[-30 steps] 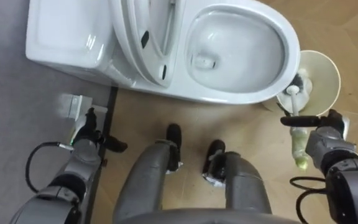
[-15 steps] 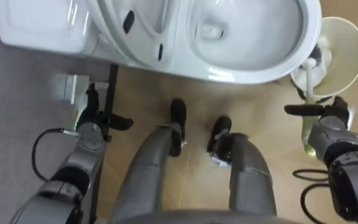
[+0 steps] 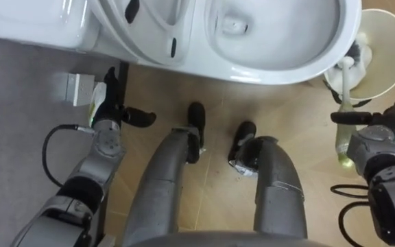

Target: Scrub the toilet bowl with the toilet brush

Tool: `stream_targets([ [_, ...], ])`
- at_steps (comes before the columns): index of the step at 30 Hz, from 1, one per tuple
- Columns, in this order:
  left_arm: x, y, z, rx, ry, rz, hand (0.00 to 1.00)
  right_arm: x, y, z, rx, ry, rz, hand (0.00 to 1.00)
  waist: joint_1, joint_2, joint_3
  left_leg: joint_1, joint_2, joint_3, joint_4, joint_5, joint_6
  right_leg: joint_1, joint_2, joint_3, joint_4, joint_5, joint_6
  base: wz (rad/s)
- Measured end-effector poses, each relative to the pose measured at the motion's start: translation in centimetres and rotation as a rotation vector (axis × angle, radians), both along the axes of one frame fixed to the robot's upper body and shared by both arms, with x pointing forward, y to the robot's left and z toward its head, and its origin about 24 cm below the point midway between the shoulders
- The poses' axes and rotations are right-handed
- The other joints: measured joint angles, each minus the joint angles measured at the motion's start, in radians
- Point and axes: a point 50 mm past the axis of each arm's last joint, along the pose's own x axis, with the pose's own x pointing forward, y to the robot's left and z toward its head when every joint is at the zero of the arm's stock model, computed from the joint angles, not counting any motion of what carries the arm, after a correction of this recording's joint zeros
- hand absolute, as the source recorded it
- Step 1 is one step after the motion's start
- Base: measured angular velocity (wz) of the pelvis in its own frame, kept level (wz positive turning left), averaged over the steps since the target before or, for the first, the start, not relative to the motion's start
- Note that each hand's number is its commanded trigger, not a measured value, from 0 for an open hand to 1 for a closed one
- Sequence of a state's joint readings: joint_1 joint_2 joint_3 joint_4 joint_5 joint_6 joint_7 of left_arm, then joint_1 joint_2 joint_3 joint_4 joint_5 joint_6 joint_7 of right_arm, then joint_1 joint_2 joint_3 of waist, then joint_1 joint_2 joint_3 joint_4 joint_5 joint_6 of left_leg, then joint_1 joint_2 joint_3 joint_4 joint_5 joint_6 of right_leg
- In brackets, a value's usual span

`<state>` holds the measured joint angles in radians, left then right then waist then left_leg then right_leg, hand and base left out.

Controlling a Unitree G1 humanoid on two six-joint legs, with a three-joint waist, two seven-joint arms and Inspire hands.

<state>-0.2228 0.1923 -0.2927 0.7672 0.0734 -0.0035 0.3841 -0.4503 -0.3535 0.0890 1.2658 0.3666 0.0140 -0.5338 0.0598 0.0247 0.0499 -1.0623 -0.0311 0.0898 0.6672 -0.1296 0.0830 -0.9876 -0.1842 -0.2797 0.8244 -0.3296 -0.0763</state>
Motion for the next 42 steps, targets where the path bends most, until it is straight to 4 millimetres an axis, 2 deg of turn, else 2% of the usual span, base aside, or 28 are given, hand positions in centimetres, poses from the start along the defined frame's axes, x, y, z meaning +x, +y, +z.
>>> stream_targets([
  [4, 0.1, 0.3, 0.2, 0.017, -0.009, -0.008, 0.00, 0.0, 0.0, 0.0, -0.005, 0.003, 0.010, 0.00, 0.008, 0.003, -0.0006, -0.035, 0.005, -0.002, 0.042, -0.008, 0.000, -0.031, -0.001, 0.003, 0.038, -0.006, -0.004, 0.00],
  [10, 0.0, 0.6, 0.1, 0.024, 0.004, -0.005, 0.00, -0.6, -0.1, -0.6, 0.002, 0.053, 0.051, 0.00, 0.031, 0.007, -0.0009, -0.045, 0.002, 0.001, 0.045, -0.009, -0.002, -0.045, -0.005, 0.007, 0.049, -0.006, -0.004, 0.00],
  [18, 0.0, 0.7, 0.0, 0.020, 0.021, -0.004, 0.00, -2.0, -0.1, -1.8, 0.075, 0.103, 0.056, 0.00, 0.031, 0.018, 0.0000, -0.058, -0.004, 0.000, 0.046, -0.006, 0.003, -0.058, -0.012, 0.004, 0.057, -0.011, -0.002, 0.02],
  [22, 0.0, 0.7, 0.0, 0.019, 0.020, -0.004, 0.00, -2.0, -0.2, -1.8, 0.094, 0.103, 0.078, 0.00, 0.028, 0.033, 0.0050, -0.082, -0.003, -0.001, 0.058, -0.007, 0.003, -0.081, -0.015, 0.000, 0.067, -0.015, -0.007, 0.00],
  [27, 0.0, 0.8, 0.0, 0.020, 0.018, -0.003, 0.00, -2.0, -0.1, -1.9, 0.124, 0.117, 0.107, 0.00, 0.027, 0.034, 0.0047, -0.086, -0.009, -0.001, 0.061, -0.009, 0.002, -0.087, -0.021, 0.002, 0.079, -0.022, -0.008, 0.03],
  [28, 0.1, 0.7, 0.1, 0.019, 0.010, -0.005, 0.00, -1.9, -0.3, -1.8, 0.126, 0.116, 0.109, 0.72, 0.025, 0.034, 0.0046, -0.095, -0.013, -0.001, 0.065, -0.008, 0.002, -0.099, -0.026, 0.004, 0.090, -0.026, -0.007, 0.11],
  [30, 0.1, 0.7, 0.2, 0.020, 0.003, -0.003, 0.00, -1.9, -0.4, -1.7, 0.132, 0.117, 0.119, 1.00, 0.027, 0.035, 0.0043, -0.116, -0.015, -0.001, 0.079, -0.009, 0.003, -0.119, -0.031, 0.005, 0.105, -0.030, -0.007, 0.07],
  [42, -0.7, 0.5, 0.1, 0.010, -0.001, 0.000, 0.00, -2.0, -0.2, -2.0, 0.196, 0.112, 0.107, 1.00, 0.028, 0.035, 0.0036, -0.143, -0.016, 0.002, 0.119, -0.015, 0.008, -0.145, -0.043, 0.006, 0.149, -0.040, -0.010, 0.01],
])
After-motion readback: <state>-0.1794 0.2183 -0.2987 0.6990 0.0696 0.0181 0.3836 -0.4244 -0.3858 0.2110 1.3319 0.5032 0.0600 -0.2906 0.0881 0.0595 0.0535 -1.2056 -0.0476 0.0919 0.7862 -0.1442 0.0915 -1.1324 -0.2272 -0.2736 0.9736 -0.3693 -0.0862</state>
